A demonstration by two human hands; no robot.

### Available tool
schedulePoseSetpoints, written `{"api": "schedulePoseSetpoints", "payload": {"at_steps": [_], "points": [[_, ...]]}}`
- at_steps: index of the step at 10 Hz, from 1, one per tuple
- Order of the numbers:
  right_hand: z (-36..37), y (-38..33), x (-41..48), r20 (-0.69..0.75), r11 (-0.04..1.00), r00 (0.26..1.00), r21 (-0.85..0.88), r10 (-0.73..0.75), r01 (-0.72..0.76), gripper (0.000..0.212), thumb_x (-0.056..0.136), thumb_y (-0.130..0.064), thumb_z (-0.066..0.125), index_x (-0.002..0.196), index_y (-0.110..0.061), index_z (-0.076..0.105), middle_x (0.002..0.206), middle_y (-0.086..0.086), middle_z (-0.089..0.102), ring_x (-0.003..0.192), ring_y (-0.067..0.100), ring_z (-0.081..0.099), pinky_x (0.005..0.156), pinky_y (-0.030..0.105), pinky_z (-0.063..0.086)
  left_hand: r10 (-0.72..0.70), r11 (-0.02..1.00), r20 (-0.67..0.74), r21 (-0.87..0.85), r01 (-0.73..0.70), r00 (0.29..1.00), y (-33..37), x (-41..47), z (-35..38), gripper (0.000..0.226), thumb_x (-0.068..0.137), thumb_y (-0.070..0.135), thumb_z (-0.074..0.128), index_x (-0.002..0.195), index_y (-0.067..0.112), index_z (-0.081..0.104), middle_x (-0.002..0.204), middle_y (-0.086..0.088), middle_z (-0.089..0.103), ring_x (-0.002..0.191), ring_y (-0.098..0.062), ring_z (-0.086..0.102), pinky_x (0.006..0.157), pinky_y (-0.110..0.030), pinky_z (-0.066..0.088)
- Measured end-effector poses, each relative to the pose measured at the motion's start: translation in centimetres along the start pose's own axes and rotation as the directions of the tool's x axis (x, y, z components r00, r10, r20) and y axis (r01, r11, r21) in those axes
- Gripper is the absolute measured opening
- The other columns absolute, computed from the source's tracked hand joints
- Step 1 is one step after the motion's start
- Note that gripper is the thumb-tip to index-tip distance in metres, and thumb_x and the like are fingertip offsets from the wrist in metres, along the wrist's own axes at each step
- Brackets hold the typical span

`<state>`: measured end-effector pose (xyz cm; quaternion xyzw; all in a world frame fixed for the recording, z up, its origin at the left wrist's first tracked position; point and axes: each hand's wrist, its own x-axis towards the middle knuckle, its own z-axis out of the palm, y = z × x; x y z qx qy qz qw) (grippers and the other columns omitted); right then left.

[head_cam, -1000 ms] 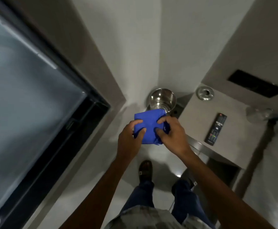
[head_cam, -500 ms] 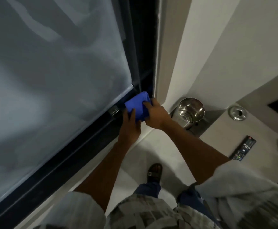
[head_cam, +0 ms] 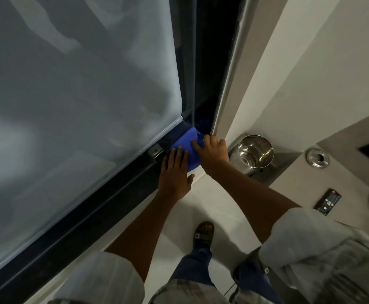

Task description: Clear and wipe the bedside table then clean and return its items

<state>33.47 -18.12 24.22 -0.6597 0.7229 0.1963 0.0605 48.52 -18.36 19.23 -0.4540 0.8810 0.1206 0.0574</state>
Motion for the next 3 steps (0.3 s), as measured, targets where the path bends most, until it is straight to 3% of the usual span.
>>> {"api": "schedulePoseSetpoints", "payload": {"at_steps": [2,3], "points": [[-0.8,1.4,-2.9,-0.104,0.981,0.995,0.192,0.001,0.019,0.074,0.089,-0.024,0.059,0.149,-0.022,0.016,0.141,0.019,0.038,0.124,0.034,0.043,0.096,0.046,0.043,-0.012,1.000,-0.071,0.002,0.012,0.997,0.3,-1.0,-0.8,0.094,0.081,0.041,0.068,0.154,0.012,0.014,0.162,-0.017,0.015,0.149,-0.035,0.014,0.119,-0.056,0.020],[-0.1,3.7,-5.8,-0.124,0.963,0.984,0.253,0.126,-0.091,0.068,0.087,-0.019,0.054,0.147,-0.017,0.022,0.135,0.018,0.046,0.120,0.034,0.048,0.090,0.047,0.047,-0.012,0.997,-0.083,0.071,0.018,0.996,2.8,-2.2,-0.8,0.094,0.086,0.039,0.060,0.154,0.016,-0.002,0.163,-0.016,-0.001,0.150,-0.034,0.002,0.119,-0.055,0.008]]}}
